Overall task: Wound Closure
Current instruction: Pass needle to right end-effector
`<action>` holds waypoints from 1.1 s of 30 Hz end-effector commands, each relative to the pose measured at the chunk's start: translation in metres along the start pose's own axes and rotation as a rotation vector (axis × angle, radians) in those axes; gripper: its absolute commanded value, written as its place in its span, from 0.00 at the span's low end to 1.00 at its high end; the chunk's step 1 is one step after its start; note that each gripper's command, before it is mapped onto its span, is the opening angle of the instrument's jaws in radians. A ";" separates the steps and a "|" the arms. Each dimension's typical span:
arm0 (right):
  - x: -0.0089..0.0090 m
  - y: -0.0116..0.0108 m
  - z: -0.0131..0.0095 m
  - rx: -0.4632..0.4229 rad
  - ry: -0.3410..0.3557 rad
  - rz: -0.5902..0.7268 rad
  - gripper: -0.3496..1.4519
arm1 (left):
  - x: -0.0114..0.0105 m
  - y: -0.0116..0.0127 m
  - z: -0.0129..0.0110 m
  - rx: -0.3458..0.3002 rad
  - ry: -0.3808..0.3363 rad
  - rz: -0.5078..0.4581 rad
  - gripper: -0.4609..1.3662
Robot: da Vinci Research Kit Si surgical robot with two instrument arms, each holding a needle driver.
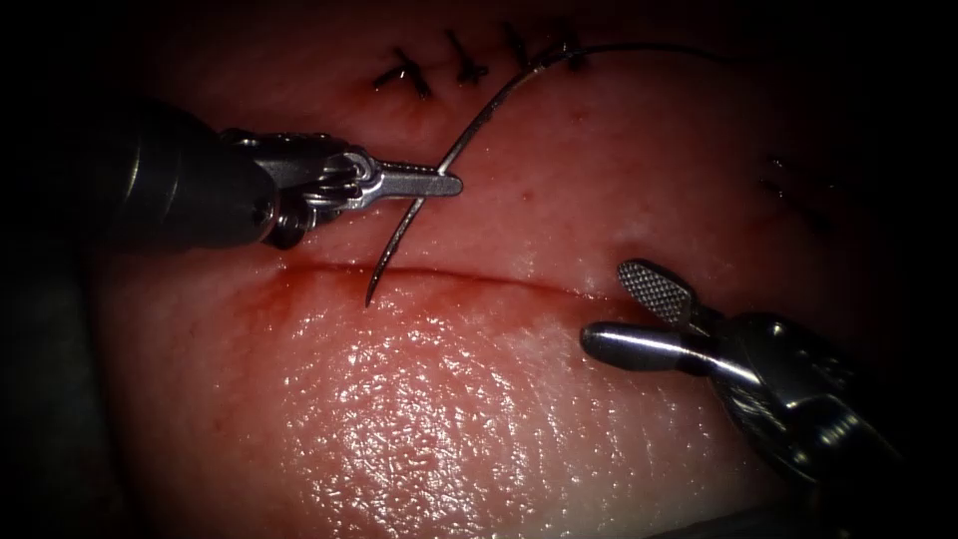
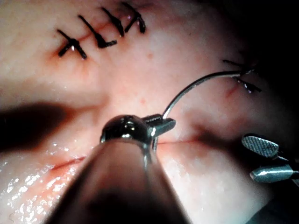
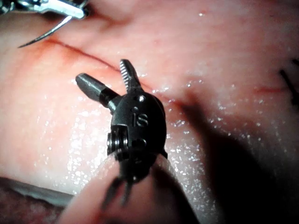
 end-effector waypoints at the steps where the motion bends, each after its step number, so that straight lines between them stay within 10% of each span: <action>1: 0.0002 0.0002 0.0001 0.012 -0.006 -0.001 0.68 | -0.0003 0.0003 -0.0001 -0.028 0.015 0.000 0.06; 33: 0.0051 0.0007 0.0036 0.168 -0.065 0.027 0.65 | -0.0035 0.0049 0.0007 -0.252 0.141 -0.092 0.06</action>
